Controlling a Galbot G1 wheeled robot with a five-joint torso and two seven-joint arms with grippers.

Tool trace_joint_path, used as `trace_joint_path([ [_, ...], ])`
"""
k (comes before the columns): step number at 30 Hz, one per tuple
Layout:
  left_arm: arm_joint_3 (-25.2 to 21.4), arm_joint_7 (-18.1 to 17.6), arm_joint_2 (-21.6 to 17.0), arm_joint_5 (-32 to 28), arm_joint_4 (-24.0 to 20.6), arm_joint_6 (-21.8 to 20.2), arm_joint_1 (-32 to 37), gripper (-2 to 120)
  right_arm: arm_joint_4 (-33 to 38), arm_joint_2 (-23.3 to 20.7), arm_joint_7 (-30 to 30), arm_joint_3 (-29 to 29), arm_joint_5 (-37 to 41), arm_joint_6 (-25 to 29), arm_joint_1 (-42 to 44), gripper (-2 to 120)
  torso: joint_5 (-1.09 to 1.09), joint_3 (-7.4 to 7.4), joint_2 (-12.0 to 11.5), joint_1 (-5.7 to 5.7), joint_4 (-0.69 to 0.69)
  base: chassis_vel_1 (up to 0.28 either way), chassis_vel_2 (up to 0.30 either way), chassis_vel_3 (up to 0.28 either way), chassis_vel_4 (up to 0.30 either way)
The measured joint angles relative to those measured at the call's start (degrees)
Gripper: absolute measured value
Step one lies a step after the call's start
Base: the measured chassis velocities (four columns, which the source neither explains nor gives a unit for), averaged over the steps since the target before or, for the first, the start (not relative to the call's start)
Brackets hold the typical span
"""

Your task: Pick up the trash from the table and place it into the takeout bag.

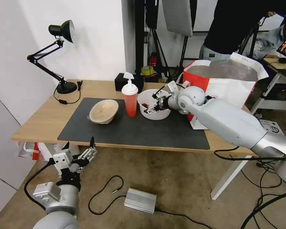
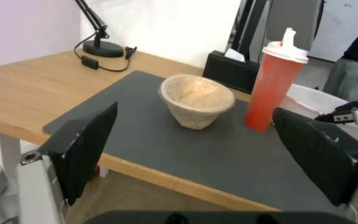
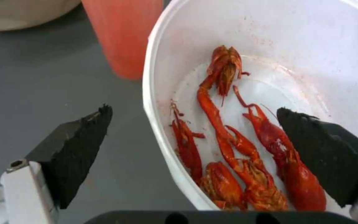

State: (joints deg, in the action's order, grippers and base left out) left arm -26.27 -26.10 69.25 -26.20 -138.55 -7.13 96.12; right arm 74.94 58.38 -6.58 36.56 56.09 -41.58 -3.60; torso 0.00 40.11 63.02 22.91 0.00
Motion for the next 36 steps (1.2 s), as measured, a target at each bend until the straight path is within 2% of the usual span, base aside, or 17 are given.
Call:
trace_joint_path([
  [18, 0.17, -0.01, 0.00, -0.19, 0.05, 0.45, -0.04, 100, -2.09, 2.37, -1.16, 0.34, -2.50, 0.01, 0.50, 100, 0.00, 0.00, 0.00, 0.00, 0.00, 0.000, 0.000, 0.000, 0.000],
  [36, 0.56, 0.04, 0.24, 0.13, 0.32, 0.88, -0.09, 100, -2.73, 2.30, -1.89, 0.79, -3.63, 0.02, 0.54, 99, 0.00, 0.00, 0.00, 0.00, 0.00, 0.000, 0.000, 0.000, 0.000],
])
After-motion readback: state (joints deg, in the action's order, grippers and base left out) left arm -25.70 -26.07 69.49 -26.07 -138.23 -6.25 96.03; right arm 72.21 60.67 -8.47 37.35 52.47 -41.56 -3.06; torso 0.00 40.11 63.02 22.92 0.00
